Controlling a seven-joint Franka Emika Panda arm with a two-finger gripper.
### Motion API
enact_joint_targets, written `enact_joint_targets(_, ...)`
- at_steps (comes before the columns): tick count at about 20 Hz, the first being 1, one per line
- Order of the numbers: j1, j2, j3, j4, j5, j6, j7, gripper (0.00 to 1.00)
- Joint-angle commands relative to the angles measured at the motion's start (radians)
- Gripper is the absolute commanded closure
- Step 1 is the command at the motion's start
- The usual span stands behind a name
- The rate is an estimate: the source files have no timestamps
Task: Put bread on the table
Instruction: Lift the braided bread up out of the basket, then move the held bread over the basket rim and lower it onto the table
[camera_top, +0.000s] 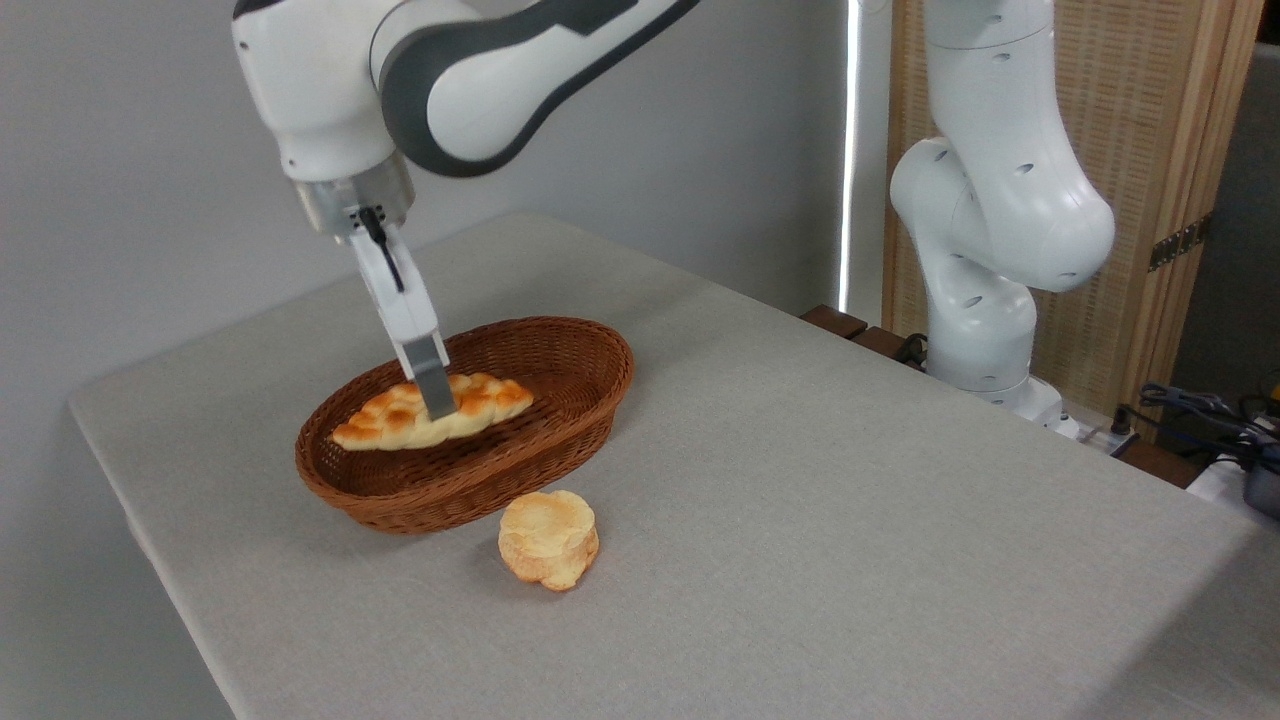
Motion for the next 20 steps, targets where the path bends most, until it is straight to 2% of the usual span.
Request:
enact_joint_targets(1, 0.000, -0.053, 0.016, -0.001, -0.010, -0.060, 0.011, 0.54)
enact_joint_targets(4, 0.009, -0.088, 0.030, -0.010, -0.009, -0.093, 0.013, 0.54)
enact_joint_targets(7, 0.009, -0.131, 0.077, -0.042, -0.003, -0.119, 0.014, 0.54)
enact_joint_targets(10, 0.009, -0.172, 0.139, -0.079, 0.001, -0.125, 0.031, 0.54)
enact_joint_targets(13, 0.009, -0.186, 0.180, -0.116, 0.004, -0.134, 0.049, 0.51)
enact_joint_targets(15, 0.011, -0.195, 0.243, -0.143, 0.004, -0.151, 0.056, 0.50)
enact_joint_targets(17, 0.009, -0.192, 0.274, -0.156, 0.004, -0.166, 0.060, 0.49)
enact_joint_targets(19, 0.011, -0.179, 0.294, -0.156, 0.004, -0.163, 0.062, 0.45)
enact_joint_targets(20, 0.011, -0.172, 0.301, -0.156, 0.004, -0.160, 0.062, 0.37)
